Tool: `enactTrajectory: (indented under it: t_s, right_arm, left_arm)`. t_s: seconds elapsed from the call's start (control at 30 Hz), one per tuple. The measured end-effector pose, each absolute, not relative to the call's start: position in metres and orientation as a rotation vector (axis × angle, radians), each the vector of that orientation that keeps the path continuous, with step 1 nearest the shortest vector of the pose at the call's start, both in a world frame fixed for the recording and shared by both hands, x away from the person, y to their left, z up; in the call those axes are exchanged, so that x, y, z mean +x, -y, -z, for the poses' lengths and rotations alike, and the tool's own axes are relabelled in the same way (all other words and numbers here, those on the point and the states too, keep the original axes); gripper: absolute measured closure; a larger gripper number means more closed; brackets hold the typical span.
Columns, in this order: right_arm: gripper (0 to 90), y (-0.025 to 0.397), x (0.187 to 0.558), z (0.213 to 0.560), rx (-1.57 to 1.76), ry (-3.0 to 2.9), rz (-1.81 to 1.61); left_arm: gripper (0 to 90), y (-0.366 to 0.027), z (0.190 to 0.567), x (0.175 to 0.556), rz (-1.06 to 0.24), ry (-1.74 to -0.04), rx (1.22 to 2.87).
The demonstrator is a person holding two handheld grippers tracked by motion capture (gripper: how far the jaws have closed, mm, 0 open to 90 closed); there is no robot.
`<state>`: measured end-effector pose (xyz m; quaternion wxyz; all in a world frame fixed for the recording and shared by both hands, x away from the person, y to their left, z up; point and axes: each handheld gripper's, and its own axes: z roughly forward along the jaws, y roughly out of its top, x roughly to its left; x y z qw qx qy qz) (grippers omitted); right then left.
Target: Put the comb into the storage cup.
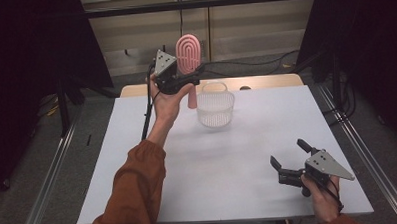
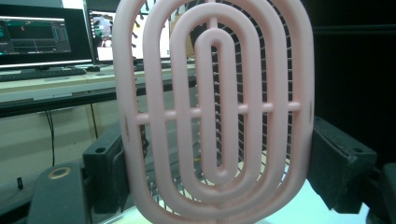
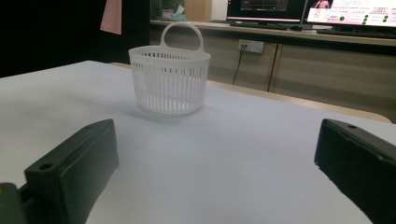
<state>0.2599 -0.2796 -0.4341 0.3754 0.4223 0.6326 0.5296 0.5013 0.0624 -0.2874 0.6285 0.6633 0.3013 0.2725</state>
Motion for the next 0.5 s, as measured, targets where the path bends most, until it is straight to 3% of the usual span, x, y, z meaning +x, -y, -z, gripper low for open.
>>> enactTrajectory:
  t_s: [0.5]
  right_arm:
    - [0.0, 0.280, 0.259, 0.434, 1.080, -1.619, -1.353]
  left_arm:
    - [19.9, -0.045, 0.294, 0.509, -0.610, -0.673, 1.523]
